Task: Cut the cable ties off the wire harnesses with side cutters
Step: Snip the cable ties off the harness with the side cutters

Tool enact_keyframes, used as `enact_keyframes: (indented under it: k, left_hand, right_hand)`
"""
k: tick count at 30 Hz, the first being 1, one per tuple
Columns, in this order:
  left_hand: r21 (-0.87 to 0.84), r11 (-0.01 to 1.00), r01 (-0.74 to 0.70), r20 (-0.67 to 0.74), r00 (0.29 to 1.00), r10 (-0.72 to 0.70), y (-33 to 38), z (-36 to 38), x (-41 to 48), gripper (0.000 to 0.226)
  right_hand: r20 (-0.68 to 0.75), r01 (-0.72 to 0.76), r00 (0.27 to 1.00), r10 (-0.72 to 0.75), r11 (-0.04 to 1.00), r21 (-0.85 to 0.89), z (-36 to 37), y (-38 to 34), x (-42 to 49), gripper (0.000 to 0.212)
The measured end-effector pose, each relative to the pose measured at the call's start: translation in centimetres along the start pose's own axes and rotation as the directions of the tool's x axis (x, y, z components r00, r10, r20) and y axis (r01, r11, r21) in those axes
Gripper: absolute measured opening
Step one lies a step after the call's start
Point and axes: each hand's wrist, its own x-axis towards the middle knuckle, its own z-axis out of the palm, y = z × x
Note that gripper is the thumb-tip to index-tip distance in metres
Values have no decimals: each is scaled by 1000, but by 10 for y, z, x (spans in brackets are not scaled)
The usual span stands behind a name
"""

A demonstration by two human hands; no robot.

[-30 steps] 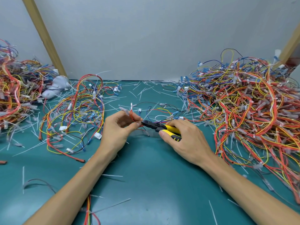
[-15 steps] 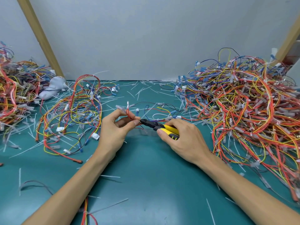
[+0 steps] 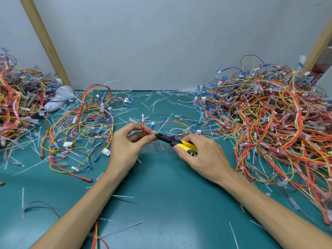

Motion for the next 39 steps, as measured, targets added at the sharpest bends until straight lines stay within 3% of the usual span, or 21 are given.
enact_keyframes:
  k: [4,9,13,17,20,28,34,39]
  left_hand:
    - [157,986,-57,57,997,49,2,2,0,17]
    - [422,899,-118,80,992,93,4,-1,0,11]
    - [512,853,-101,76,995,71,7,-5,1,8]
    - [516,856,-27,95,995,-26,7,-1,1,9]
    - [529,849,-12,53,998,-19,5,3,0,9]
    - [381,920,89,-60,996,-72,0,9,-2,19]
    - [272,956,108,-44,994,-100,1,10,-2,13]
    - [241,964,109,87,987,-133,4,4,1,12]
  right_hand:
    - [-13,-4,1000,3,1000,-14,0,1,0,41]
    - [-22,4,1000,-4,1000,-28,1,1,-1,40]
    - [-39,4,999,-5,1000,-19,1,1,-1,39]
    - [-34,12,999,-13,999,-31,0,-1,-1,34]
    - [-33,9,999,-10,999,-45,-1,-2,-2,41]
    - [14,33,999,-32,999,-18,-3,-7,-2,44]
    - [43,34,998,-35,999,17,-4,-8,0,33]
    - [19,-1,1000,1,1000,4,-2,-10,-2,33]
